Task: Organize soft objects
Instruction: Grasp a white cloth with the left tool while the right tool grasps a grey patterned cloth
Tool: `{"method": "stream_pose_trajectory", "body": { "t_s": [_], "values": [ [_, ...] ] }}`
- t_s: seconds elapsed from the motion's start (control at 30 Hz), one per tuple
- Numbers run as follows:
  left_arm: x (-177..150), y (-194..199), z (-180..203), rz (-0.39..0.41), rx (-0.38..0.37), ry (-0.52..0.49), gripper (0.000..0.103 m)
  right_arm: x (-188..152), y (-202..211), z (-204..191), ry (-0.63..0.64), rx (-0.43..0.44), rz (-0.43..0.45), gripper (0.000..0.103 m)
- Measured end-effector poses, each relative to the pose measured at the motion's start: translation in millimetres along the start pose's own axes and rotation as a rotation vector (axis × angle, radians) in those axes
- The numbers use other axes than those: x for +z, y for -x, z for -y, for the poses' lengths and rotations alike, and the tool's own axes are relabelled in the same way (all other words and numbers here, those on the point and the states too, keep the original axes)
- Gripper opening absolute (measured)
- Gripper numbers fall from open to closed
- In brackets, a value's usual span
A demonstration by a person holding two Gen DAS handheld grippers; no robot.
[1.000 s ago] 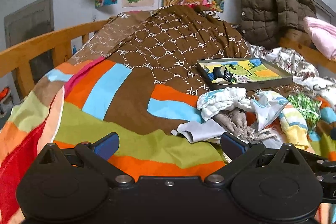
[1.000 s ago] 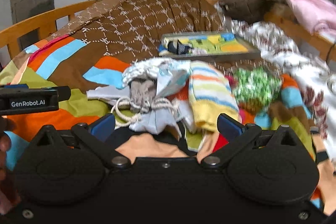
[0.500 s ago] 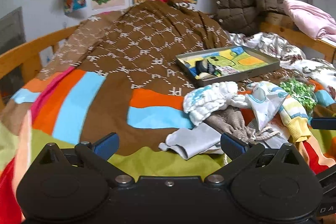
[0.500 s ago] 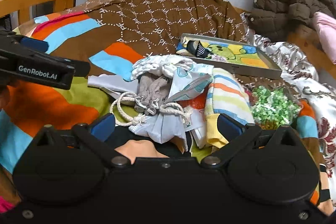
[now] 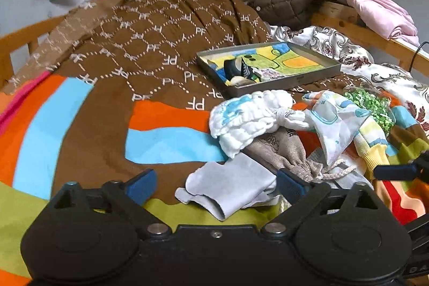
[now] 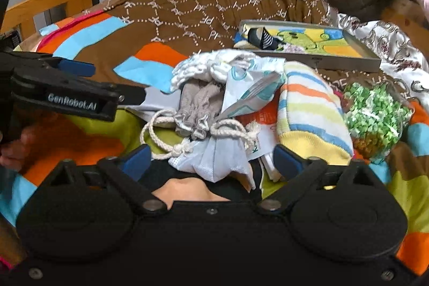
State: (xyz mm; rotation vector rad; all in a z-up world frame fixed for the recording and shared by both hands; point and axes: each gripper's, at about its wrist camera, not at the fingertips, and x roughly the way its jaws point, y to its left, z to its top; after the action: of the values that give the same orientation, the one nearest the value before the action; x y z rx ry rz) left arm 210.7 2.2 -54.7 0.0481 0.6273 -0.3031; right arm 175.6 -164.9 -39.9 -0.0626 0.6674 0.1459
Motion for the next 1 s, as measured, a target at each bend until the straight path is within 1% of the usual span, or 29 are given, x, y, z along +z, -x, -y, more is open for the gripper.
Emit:
{"method": "stream_pose_trajectory", "body": {
  "t_s": [0.13, 0.23, 0.3, 0.33, 0.4, 0.47, 0.53, 0.57, 0.6, 0.63, 0.8, 0.87, 0.9, 0.93, 0.97, 1.0],
  "values": [
    [0, -5, -5, -0.027, -0.042, 0.036, 0.082, -1, -6, 0, -0.013, -0.006, -0.020, 0.073],
    [-3, -9, -6, -0.052, -0.064, 0.060, 0.080, -1, -12, 2, -0.025, -0.010, -0.036, 0.068],
    [-6, -11, -6, -0.062, -0.085, 0.082, 0.078, -2, -15, 4, -0.028, -0.006, -0.045, 0.061],
    [-8, -13, -6, -0.066, -0.092, 0.089, 0.077, -3, -16, 4, -0.026, -0.006, -0.047, 0.060],
    [-9, -15, -7, -0.071, -0.090, 0.100, 0.073, -3, -15, 3, -0.026, -0.009, -0.048, 0.057],
    [-10, -16, -10, -0.070, -0.096, 0.125, 0.070, -3, -17, 4, -0.040, -0.012, -0.053, 0.056],
    [-10, -16, -14, -0.068, -0.104, 0.160, 0.063, -3, -19, 7, -0.063, -0.011, -0.058, 0.054],
    [-10, -17, -16, -0.069, -0.107, 0.174, 0.061, -3, -20, 8, -0.077, -0.008, -0.059, 0.050],
    [-11, -17, -17, -0.072, -0.108, 0.183, 0.057, -3, -21, 10, -0.083, -0.006, -0.059, 0.046],
    [-11, -18, -18, -0.077, -0.108, 0.187, 0.054, -3, -21, 11, -0.086, -0.005, -0.060, 0.043],
    [-13, -18, -16, -0.080, -0.104, 0.179, 0.044, -5, -24, 6, -0.059, 0.002, -0.058, 0.024],
    [-13, -17, -13, -0.082, -0.097, 0.165, 0.039, -4, -23, 3, -0.040, 0.003, -0.052, 0.019],
    [-12, -17, -11, -0.089, -0.083, 0.157, 0.034, -4, -23, 3, -0.035, 0.003, -0.052, 0.017],
    [-11, -16, -9, -0.098, -0.061, 0.147, 0.029, -4, -23, 2, -0.029, 0.002, -0.054, 0.016],
    [-9, -15, -7, -0.102, -0.045, 0.139, 0.027, -4, -23, 0, -0.024, 0.000, -0.056, 0.015],
    [-8, -14, -5, -0.101, -0.039, 0.133, 0.023, -3, -24, 0, -0.017, -0.004, -0.060, 0.014]
  ]
}}
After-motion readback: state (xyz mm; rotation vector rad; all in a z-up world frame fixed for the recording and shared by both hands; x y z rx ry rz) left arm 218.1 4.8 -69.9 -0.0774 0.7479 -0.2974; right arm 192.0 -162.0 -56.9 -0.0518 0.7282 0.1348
